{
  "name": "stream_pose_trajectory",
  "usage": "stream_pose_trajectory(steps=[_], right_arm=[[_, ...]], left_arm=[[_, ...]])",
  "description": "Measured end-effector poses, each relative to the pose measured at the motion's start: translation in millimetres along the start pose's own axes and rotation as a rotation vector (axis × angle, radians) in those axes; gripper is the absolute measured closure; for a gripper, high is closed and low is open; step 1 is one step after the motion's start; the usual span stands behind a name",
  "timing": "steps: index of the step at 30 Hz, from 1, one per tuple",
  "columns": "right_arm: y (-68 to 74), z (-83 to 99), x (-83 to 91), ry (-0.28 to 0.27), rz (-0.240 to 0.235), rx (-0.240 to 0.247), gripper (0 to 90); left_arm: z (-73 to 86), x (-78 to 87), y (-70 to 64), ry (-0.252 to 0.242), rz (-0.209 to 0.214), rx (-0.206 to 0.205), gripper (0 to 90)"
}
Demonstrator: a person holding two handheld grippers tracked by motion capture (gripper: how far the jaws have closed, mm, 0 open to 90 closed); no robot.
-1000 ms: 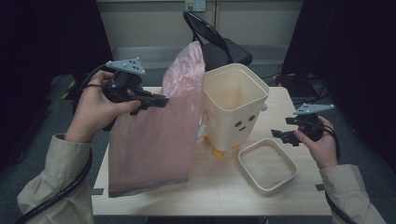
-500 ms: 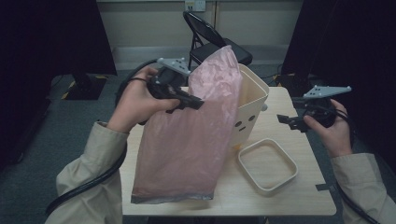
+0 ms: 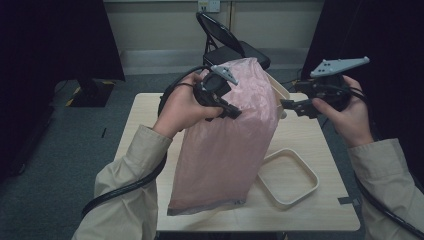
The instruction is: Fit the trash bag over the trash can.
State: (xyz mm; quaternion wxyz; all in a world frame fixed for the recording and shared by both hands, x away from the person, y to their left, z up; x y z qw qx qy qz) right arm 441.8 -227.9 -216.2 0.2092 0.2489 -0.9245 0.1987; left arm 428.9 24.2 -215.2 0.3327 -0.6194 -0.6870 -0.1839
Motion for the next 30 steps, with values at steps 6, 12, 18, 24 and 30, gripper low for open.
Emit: stream_pose_trajectory(steps=[6,12,18,24,30], right_arm=[[34.6,-35.3,-26.3,0.022,-0.104,0.029,36.7],[59.0,-35.9,-62.0,0.171,-0.162,0.069,44.9],[59.9,-27.9,-69.3,0.227,-0.161,0.099,46.6],[60.1,-26.8,-69.0,0.238,-0.132,0.095,42.6],[61.4,-25.5,-69.5,0.222,-0.137,0.099,38.8]], left_arm=[[2.7,0.8,1.3,-0.019,0.011,0.011,88.5],[11.6,14.3,6.9,-0.137,-0.02,0.039,59.7],[35.1,49.2,35.0,-0.203,-0.232,0.097,33.6],[60.5,43.1,60.5,-0.215,-0.234,0.197,32.2],[46.0,21.7,58.6,-0.258,-0.125,0.165,39.2]])
Point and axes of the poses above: each handheld gripper's, and its own axes: x roughly backward along the jaws, z roughly out of its underside, y roughly to its left, the point moved 3 cm from there along -x, roughly forward along the jaws, and after that the axes turned 13 degrees about z, right-handed, at the moved point
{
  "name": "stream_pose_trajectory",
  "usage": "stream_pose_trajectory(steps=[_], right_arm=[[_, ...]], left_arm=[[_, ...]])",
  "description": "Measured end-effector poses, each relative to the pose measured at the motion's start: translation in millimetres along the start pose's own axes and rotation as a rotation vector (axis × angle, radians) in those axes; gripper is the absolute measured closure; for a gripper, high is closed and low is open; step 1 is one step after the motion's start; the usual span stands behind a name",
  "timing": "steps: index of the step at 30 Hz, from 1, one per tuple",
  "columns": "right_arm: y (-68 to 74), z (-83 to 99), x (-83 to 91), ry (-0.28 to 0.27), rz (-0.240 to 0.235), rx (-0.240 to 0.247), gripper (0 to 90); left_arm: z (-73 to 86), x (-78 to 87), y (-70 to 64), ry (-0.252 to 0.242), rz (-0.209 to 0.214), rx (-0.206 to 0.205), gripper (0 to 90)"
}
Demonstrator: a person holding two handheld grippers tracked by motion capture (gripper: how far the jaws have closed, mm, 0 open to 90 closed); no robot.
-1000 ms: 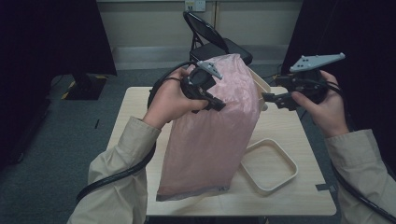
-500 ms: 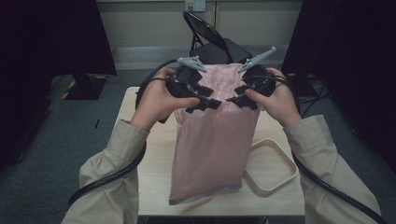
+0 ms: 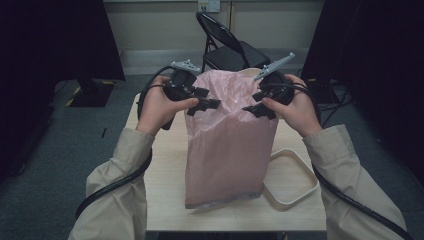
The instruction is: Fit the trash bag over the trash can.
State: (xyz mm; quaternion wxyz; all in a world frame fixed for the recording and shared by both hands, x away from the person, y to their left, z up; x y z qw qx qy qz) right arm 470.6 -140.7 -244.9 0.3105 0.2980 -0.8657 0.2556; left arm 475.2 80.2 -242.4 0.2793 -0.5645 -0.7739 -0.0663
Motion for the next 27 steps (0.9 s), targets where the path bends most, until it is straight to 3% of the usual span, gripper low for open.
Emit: stream_pose_trajectory(steps=[1,4,7,11,15,19,21,27], right_arm=[[0.0,0.2,-0.1,-0.003,-0.001,0.003,38.5],[-0.3,1.1,-0.8,-0.007,-0.004,-0.002,37.0],[-2.3,2.5,-1.7,-0.029,-0.002,-0.006,37.1],[-3.4,3.6,-2.2,-0.044,-0.015,-0.014,37.4],[-3.8,4.0,-2.5,-0.052,-0.033,-0.023,37.5],[-4.6,2.7,4.6,-0.068,-0.045,-0.031,35.3],[-4.9,1.9,10.8,-0.075,-0.044,-0.025,36.0],[-10.4,-0.6,28.4,-0.095,-0.024,-0.014,33.4]], left_arm=[[-2.4,-2.8,-2.2,0.003,0.018,0.013,42.4],[-10.4,-6.3,-5.9,0.016,0.018,0.077,41.1],[-15.0,-7.4,-10.0,0.034,0.028,0.105,55.8],[-20.8,-10.3,-19.6,0.074,0.019,0.046,78.3],[-27.7,-12.6,-26.7,0.117,-0.006,-0.011,88.5],[-41.2,-14.0,-27.8,0.083,0.016,-0.022,90.0],[-48.2,-19.0,-26.9,0.109,-0.012,-0.048,90.0],[-46.4,-51.0,-16.5,0.202,-0.009,-0.028,90.0]])
Point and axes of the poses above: each handheld gripper's, and its own axes: x roughly backward along the jaws, z roughly out of its underside, y roughly to its left, the point moved 3 cm from there along -x, roughly forward along the jaws, and after that the axes turned 13 degrees about z, right-handed, at the moved point
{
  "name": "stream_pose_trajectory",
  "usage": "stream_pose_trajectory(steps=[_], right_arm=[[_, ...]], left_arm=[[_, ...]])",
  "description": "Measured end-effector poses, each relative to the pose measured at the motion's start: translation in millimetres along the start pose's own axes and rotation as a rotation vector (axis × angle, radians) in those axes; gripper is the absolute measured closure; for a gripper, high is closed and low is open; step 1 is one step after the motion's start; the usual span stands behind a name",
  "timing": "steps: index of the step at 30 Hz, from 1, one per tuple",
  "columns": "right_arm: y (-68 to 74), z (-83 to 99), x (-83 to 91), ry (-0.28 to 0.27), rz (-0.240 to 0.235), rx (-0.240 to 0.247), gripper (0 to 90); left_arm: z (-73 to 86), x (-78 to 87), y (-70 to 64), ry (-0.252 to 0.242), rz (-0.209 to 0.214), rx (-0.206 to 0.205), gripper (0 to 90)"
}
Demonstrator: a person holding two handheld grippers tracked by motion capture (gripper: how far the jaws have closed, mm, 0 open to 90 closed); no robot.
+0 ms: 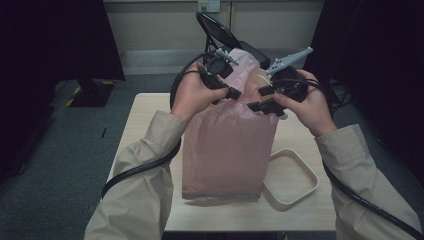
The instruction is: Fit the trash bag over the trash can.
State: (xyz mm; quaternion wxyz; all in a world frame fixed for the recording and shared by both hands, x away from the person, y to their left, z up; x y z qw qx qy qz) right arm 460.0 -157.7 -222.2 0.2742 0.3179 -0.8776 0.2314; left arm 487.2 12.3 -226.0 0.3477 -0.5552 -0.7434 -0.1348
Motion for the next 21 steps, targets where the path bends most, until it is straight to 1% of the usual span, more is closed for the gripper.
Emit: stream_pose_trajectory(steps=[1,3,4,5,6,7,8,9,10,12,14,15,17,18,19,20,21], right_arm=[[-1.2,-0.7,1.9,0.0,0.001,0.0,32.8],[-3.4,-1.1,3.1,0.0,0.004,0.001,32.8],[-3.4,-0.9,2.7,0.008,-0.007,0.006,34.0],[-2.7,-0.5,2.0,0.01,-0.02,0.013,35.4],[-0.6,-0.2,1.3,0.011,-0.037,0.017,35.3],[1.1,0.0,0.6,0.009,-0.044,0.028,35.3],[3.8,0.1,0.1,0.01,-0.055,0.037,36.3],[6.2,-0.5,-0.8,0.001,-0.071,0.036,38.6],[7.5,-0.8,-1.3,-0.002,-0.08,0.035,38.8],[9.0,-2.7,-1.9,-0.003,-0.088,0.041,38.0],[9.0,-3.5,-1.8,-0.007,-0.092,0.036,37.8],[10.4,-6.4,1.4,-0.024,-0.114,0.038,37.8],[11.3,-7.4,3.2,-0.028,-0.115,0.04,37.6],[15.3,-8.9,9.4,-0.03,-0.14,0.038,36.6],[17.0,-8.7,11.2,-0.03,-0.155,0.036,36.4],[19.3,-7.8,13.8,-0.03,-0.17,0.046,36.4],[22.0,-6.2,17.0,-0.032,-0.167,0.061,36.9]], left_arm=[[1.5,-4.2,3.0,0.007,-0.003,0.013,90.0],[5.7,-11.2,7.7,0.032,0.004,0.032,90.0],[8.1,-14.2,10.2,0.048,0.001,0.035,89.9],[10.4,-16.4,12.6,0.057,0.007,0.038,89.5],[11.6,-17.1,13.6,0.053,0.008,0.045,89.4],[12.5,-16.9,15.5,0.044,0.014,0.044,89.2],[13.5,-16.0,17.4,0.034,0.012,0.045,89.0],[14.2,-15.8,17.9,0.026,0.015,0.05,89.0],[14.9,-15.3,18.4,0.023,0.016,0.05,88.8],[16.1,-14.2,17.7,0.023,0.006,0.041,88.1],[16.6,-13.2,17.0,0.021,0.0,0.034,87.7],[17.6,-12.0,15.8,0.015,-0.002,0.035,87.7],[18.1,-11.6,15.1,0.008,-0.007,0.039,86.9],[19.0,-10.9,14.9,-0.003,-0.01,0.038,86.0],[19.2,-10.7,14.5,-0.014,-0.014,0.047,85.4],[19.1,-10.3,14.3,-0.008,-0.017,0.048,85.5],[18.6,-10.5,13.7,-0.01,-0.023,0.052,85.5]])
Point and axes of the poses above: each handheld gripper's, and its own axes: x roughly backward along the jaws, z roughly out of its underside, y roughly to its left, the point moved 3 cm from there along -x, roughly forward along the jaws, and after that the axes turned 13 degrees about z, right-handed, at the moved point
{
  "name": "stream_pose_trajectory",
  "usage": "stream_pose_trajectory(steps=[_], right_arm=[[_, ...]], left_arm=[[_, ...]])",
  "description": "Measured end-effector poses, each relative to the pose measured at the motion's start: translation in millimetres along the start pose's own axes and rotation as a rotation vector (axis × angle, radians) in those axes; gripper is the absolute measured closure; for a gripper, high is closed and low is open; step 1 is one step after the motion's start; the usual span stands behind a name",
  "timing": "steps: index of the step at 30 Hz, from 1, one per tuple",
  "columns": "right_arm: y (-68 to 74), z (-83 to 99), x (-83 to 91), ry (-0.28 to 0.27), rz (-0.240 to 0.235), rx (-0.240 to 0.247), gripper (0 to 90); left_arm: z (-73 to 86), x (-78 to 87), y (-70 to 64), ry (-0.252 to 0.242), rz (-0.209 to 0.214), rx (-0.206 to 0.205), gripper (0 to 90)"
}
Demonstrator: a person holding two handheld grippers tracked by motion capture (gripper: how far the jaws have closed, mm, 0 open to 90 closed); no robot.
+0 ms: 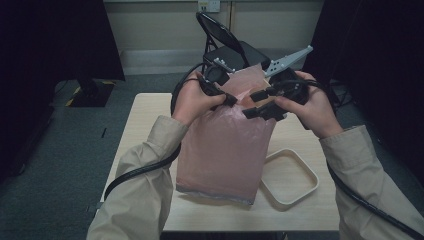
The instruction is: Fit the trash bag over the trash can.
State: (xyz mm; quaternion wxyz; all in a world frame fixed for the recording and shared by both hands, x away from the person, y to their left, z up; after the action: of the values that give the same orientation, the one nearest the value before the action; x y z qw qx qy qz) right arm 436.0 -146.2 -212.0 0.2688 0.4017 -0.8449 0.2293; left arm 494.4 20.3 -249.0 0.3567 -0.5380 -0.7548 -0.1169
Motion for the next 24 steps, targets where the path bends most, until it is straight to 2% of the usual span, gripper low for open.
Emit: stream_pose_trajectory(steps=[2,5,7,10,12,13,14,16,17,18,19,20,22,24], right_arm=[[4.9,2.5,1.7,0.003,-0.028,0.005,38.7],[7.8,8.0,-5.4,0.034,-0.011,0.011,52.8],[9.7,10.4,-10.4,0.032,-0.038,0.005,63.7],[9.5,9.6,-11.7,0.026,-0.076,-0.021,75.1],[8.1,5.8,-6.9,0.0,-0.081,-0.034,83.0],[6.2,4.0,-3.5,-0.005,-0.085,-0.039,85.4],[4.6,3.3,-1.3,-0.01,-0.084,-0.05,87.9],[-1.9,4.3,4.7,0.008,-0.055,-0.071,89.0],[-6.1,5.2,8.4,-0.001,-0.048,-0.076,89.3],[-10.0,6.8,12.3,-0.005,-0.062,-0.086,89.3],[-14.7,8.9,15.6,-0.005,-0.051,-0.097,89.4],[-18.8,11.4,18.1,-0.004,-0.039,-0.111,89.4],[-24.0,16.8,19.3,0.001,-0.069,-0.13,89.5],[-25.2,19.6,18.3,0.006,-0.085,-0.137,89.5]], left_arm=[[-1.8,-0.5,-1.8,-0.001,0.002,0.003,85.7],[-5.5,-1.2,-5.6,-0.004,0.0,-0.001,85.9],[-6.9,-1.0,-7.5,0.0,-0.007,-0.006,85.8],[-9.0,1.6,-7.5,-0.018,0.007,-0.017,82.2],[-11.9,9.1,-6.2,-0.07,-0.022,-0.059,72.1],[-13.3,13.5,-5.1,-0.09,-0.04,-0.08,60.0],[-15.1,20.4,-4.3,-0.124,-0.061,-0.094,52.7],[-17.2,37.3,-1.5,-0.189,-0.085,-0.091,42.3],[-17.2,45.0,0.5,-0.212,-0.096,-0.086,39.0],[-16.5,51.6,3.1,-0.226,-0.107,-0.08,38.0],[-15.7,56.4,6.2,-0.238,-0.114,-0.068,38.1],[-14.6,57.8,8.7,-0.242,-0.101,-0.049,40.3],[-13.0,54.4,14.2,-0.215,-0.116,-0.056,45.8],[-11.4,42.6,15.1,-0.167,-0.088,-0.048,62.6]])
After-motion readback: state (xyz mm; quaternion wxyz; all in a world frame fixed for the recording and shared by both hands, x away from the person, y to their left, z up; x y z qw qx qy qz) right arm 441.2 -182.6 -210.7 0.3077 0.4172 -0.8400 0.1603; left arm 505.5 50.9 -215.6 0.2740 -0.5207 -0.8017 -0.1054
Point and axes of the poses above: each handheld gripper's, and its own axes: x roughly backward along the jaws, z roughly out of its underside, y roughly to its left, the point moved 3 cm from there along -x, roughly forward along the jaws, and after that the axes turned 13 degrees about z, right-handed, at the moved point
